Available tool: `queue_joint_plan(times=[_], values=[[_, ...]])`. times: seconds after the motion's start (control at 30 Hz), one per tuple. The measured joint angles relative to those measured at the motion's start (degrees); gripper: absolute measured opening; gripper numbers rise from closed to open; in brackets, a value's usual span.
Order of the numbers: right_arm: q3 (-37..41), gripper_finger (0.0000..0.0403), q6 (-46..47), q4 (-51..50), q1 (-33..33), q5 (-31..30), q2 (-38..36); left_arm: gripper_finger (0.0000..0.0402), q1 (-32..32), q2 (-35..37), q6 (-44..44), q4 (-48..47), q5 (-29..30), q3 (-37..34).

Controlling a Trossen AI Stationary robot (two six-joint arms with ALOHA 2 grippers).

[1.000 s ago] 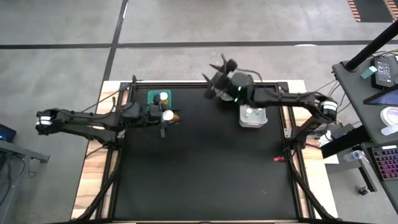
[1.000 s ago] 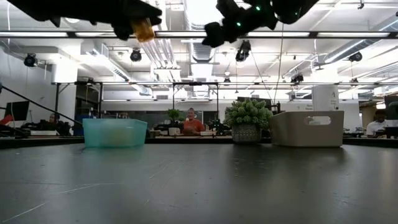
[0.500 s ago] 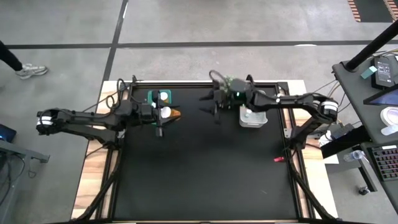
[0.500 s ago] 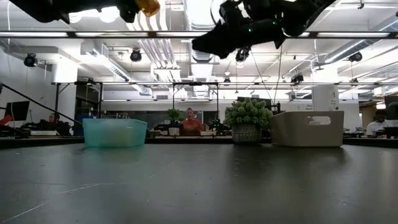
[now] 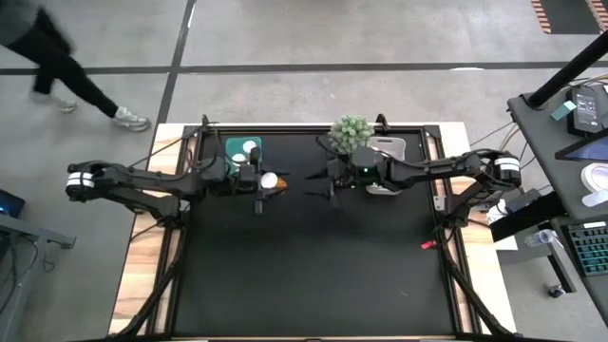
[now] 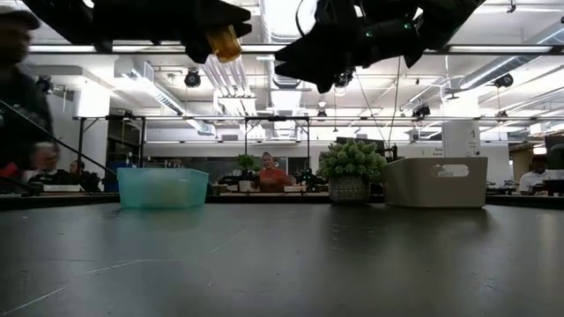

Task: Pick and place medicine bottles into bin by pill shape (circle, oval)
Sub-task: Put the orange capsule bottle into the green bin

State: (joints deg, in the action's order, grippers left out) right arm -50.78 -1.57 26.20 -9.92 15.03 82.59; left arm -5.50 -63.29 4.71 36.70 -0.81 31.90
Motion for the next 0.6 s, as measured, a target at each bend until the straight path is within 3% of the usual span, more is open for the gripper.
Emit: queue_joint_plan(times=[0.37,0.6], values=[[-3.07,0.0296,2.15,3.24,2.17,-0.04,1.41,0.0166,0.17,-3.06,-1.40,0.47,-0.46,0.00],[-8.38,0.0320,2.11,4.52,2.39,-0.03,9.17,0.0166,0.24,-2.97,-1.40,0.81,-0.57,0.09]])
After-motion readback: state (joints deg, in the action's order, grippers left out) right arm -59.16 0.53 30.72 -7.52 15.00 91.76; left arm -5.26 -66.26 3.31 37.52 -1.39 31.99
